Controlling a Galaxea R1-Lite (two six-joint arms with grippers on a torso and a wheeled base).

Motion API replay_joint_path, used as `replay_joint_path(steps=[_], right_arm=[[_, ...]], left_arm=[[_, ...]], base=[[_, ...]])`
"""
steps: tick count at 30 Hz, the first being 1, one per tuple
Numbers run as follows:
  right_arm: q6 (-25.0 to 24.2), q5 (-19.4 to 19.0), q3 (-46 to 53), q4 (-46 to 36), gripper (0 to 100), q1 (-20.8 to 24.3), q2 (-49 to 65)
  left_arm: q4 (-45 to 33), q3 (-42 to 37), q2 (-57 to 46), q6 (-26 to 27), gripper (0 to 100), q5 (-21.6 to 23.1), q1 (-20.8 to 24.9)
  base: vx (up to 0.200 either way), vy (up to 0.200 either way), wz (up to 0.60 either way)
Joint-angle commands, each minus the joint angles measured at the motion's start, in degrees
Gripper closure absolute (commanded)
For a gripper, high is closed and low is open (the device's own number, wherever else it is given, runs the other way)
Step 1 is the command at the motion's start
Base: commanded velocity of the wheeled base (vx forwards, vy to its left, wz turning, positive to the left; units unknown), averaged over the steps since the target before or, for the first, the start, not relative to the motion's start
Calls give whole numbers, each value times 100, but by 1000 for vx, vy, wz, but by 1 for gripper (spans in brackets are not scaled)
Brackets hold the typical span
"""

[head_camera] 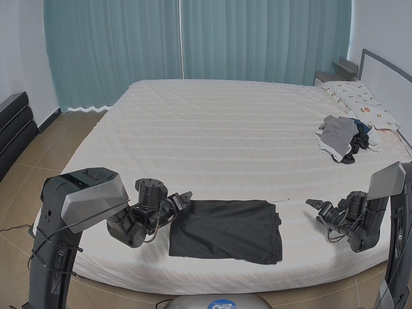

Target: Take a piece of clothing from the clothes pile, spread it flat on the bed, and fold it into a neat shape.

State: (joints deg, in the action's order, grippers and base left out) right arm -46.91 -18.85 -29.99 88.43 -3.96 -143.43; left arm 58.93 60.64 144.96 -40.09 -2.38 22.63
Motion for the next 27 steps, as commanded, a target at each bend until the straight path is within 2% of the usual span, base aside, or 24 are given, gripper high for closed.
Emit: replay_joint_path(steps=[1,13,14,24,27], right_arm=[[-2,4,2,8,0,1,-9],[-2,4,11,8,0,1,-9],[-2,4,11,8,0,9,-9],[-2,-5,11,8,0,9,-9],[-2,-5,11,8,0,9,-9]], left_arm=[[-4,317,410,-42,0,-44,-13],[-4,423,472,-77,0,-44,-13],[-13,423,481,-77,100,-44,-13],[-4,432,490,-77,100,-61,-21],[-4,467,490,-148,100,-211,-21]], base=[[0,0,0],[0,0,0],[0,0,0],[0,0,0],[0,0,0]])
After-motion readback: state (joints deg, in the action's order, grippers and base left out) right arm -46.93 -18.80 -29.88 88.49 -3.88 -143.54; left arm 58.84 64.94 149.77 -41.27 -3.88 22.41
